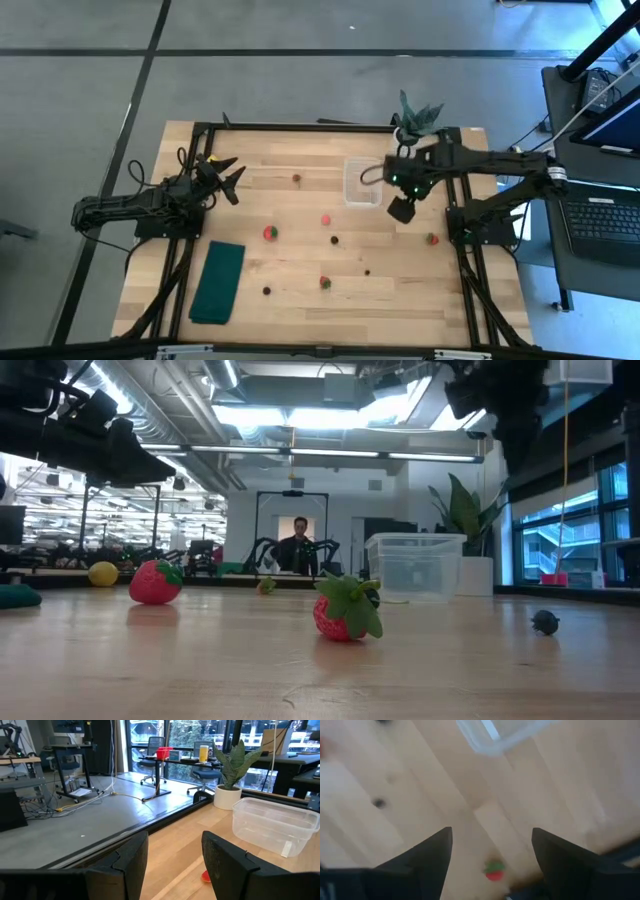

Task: Pick and placing Produce into tupperware
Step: Put the middle red strawberry into the transparent container

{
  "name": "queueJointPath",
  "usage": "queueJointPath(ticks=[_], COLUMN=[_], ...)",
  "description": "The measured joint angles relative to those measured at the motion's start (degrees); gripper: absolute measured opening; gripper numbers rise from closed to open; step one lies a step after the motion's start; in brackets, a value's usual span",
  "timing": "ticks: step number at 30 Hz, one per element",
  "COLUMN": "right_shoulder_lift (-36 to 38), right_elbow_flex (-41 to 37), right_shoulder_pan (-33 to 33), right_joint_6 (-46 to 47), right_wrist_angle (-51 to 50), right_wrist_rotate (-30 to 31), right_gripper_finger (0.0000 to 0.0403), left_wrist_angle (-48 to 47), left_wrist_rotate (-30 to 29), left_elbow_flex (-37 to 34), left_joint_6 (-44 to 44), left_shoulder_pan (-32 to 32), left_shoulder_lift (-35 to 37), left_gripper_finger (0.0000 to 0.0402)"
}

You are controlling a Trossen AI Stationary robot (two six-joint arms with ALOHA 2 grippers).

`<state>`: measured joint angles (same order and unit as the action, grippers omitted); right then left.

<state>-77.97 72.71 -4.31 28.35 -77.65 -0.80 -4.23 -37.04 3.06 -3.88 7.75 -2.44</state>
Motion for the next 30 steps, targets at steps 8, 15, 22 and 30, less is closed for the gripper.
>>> queueJointPath(ticks=[8, 15, 22, 30], right_shoulder_lift=[-4.04, -5.33, -5.18, -5.16], right_elbow_flex=[0.0, -4.76, -17.05, -24.3], right_shoulder_pan=[8.37, 12.26, 13.71, 16.41], right_joint_6=[2.89, 2.72, 4.2, 4.19], right_wrist_angle=[-5.19, -2.82, 0.69, 1.15], right_wrist_rotate=[2.71, 3.17, -1.25, -7.12], right_gripper_finger=[0.0274, 0.0274, 0.0274, 0.0274], left_wrist_angle=[0.0, -0.01, -0.02, 0.0], left_wrist_rotate=[0.0, 0.02, 0.02, 0.02], left_elbow_flex=[0.01, 0.01, 0.01, 0.0], left_joint_6=[0.0, -0.02, -0.02, -0.16], left_shoulder_pan=[0.0, 0.0, 0.0, 0.0], left_shoulder_lift=[0.0, 0.0, 0.0, -0.01], left_gripper_finger=[0.0179, 0.0179, 0.0179, 0.0179])
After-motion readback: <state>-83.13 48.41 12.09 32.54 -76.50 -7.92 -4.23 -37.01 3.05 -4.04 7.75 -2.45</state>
